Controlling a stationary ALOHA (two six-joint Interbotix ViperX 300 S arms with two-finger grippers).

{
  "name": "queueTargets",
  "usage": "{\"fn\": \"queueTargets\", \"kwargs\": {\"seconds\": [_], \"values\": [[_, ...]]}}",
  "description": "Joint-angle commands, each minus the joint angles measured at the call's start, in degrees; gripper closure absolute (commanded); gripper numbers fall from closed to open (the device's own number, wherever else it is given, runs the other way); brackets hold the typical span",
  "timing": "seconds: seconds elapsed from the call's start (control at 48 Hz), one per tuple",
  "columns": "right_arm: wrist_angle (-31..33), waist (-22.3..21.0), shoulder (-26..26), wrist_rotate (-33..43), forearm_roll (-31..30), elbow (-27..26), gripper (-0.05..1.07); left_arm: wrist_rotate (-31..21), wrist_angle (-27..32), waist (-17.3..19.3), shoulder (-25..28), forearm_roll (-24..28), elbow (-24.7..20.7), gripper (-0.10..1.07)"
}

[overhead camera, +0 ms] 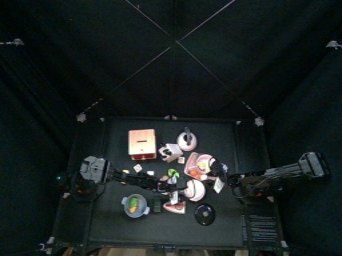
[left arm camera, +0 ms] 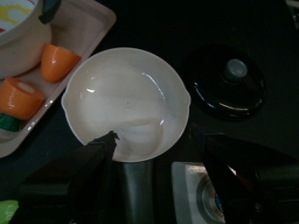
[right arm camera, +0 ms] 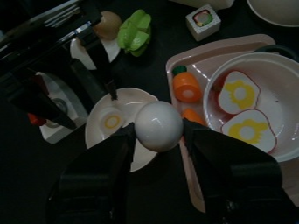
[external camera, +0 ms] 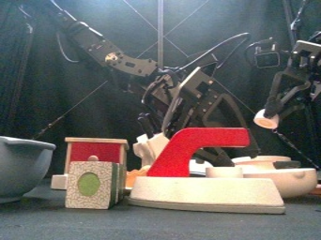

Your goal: Grab other half

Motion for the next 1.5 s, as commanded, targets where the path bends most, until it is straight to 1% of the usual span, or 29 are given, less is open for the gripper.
{"fn": "queueTargets", "kwargs": {"seconds": [0.0, 0.167, 0.417, 0.521, 0.875, 1.042, 1.292, 1.479], "values": [[-0.2, -0.2, -0.3, -0.1, 0.0, -0.4, 0.41, -0.1, 1.7, 0.6, -0.5, -0.2, -2.7, -0.02], [-0.3, -0.2, -0.3, -0.1, 0.0, -0.2, 0.41, -0.1, 3.7, 1.5, 0.2, -0.1, -4.0, -0.02], [-0.3, -0.2, -0.3, 0.4, 0.0, 0.5, 0.41, -0.1, 3.8, 2.5, 1.1, -0.2, -4.3, -0.01], [-0.3, -0.1, -0.3, 0.4, 0.0, 0.8, 0.41, -0.1, 4.7, 2.7, 1.3, -0.2, -4.5, -0.01], [-0.3, -0.1, 0.3, 0.4, 0.3, 0.8, 0.42, -0.1, 7.6, 2.8, 2.1, -0.2, -5.5, 0.0], [-0.3, -0.1, 0.3, 0.5, 0.9, 1.0, 0.42, -0.2, 7.8, 2.7, 2.2, -0.2, -5.6, 0.02], [-0.2, -0.1, 0.3, 0.4, 1.2, 1.1, 0.42, -0.2, 9.7, 2.7, 2.5, -0.2, -5.6, 0.03], [-0.3, -0.2, 0.3, 0.4, 1.2, 1.1, 0.42, -0.2, 9.8, 2.8, 2.7, -0.1, -5.6, 0.03]]}}
